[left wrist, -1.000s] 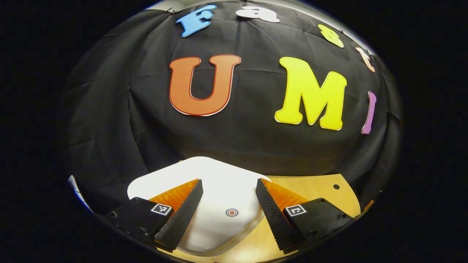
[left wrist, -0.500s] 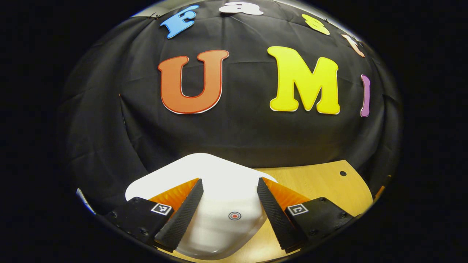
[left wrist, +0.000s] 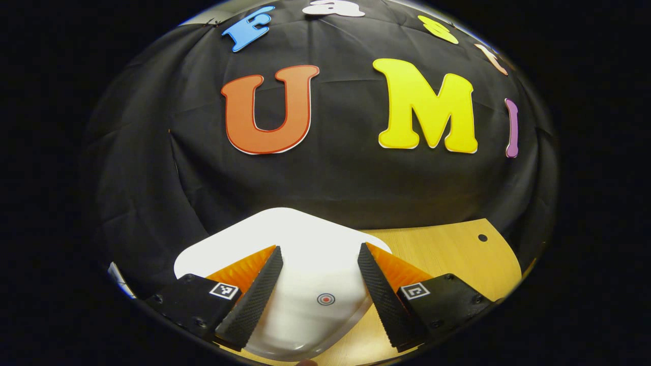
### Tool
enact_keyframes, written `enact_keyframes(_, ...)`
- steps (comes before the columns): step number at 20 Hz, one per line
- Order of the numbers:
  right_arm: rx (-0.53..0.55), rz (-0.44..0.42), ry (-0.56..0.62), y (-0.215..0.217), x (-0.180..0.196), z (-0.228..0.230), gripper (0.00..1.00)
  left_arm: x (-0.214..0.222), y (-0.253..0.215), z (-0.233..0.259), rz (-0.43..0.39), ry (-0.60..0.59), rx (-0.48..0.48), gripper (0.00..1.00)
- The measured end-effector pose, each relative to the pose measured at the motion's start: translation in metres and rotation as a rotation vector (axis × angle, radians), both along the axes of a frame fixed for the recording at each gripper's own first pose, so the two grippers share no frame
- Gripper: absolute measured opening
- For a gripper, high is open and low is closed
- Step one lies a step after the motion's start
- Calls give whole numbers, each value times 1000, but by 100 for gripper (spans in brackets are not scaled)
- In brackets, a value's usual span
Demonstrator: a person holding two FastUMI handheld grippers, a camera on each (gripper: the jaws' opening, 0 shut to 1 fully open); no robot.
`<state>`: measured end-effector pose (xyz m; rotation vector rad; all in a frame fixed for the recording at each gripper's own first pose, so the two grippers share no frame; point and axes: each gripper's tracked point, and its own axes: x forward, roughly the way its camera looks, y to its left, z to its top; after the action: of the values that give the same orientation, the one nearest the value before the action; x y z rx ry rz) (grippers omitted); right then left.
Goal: Press the lid of the desktop garbage bin to open it, pick up the crumpled paper on the desktop and throw it into the bin, then pick up the pop can on the desktop and drop it into the bin, and finally close the garbage bin lid.
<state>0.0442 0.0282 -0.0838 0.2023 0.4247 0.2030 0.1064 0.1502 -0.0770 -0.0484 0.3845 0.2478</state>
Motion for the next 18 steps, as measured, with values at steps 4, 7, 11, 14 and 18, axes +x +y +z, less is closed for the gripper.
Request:
enact_keyframes(4,11,2,-8,-1,0,3,94,2,1,4,15,-32,27,99)
enact_keyframes(7,4,2,-22,-2,3,6,94,0,-1,9,25,-79,56,99)
enact_keyframes(11,-24,7,-52,0,8,12,94,-9,-20,35,-17,-196,55,98)
enact_keyframes(14,-49,13,-76,4,11,16,94,-25,-31,49,-28,-246,71,98)
enact_keyframes(18,-54,17,-96,9,11,19,94,-42,-37,59,-29,-303,53,98)
